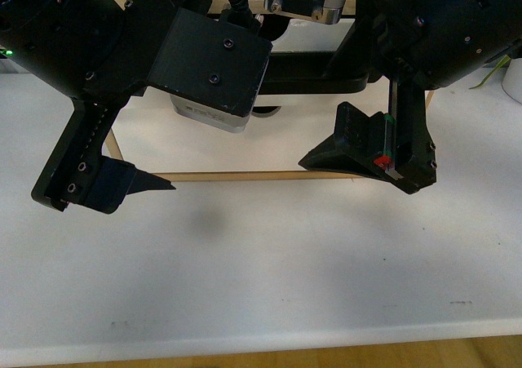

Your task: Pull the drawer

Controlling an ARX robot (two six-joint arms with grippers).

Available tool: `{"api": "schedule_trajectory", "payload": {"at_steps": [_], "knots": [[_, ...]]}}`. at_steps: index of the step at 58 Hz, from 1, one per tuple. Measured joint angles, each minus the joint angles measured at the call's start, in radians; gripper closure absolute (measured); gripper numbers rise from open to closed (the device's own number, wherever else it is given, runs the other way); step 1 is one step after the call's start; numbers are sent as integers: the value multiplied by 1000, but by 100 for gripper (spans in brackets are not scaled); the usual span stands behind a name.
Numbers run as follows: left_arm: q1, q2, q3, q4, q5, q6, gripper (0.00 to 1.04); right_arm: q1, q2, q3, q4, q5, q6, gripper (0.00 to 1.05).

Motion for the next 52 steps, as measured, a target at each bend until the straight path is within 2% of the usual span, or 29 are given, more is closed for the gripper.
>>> {"api": "schedule_trajectory", "payload": {"at_steps": [29, 52], "knots": [[-16, -76, -63, -63, -1, 4, 6, 18, -71, -60, -84, -42, -45, 9], [-67, -184, -170, -84, -20, 2, 6, 61, -151, -129, -160, -39, -64, 9]]}}
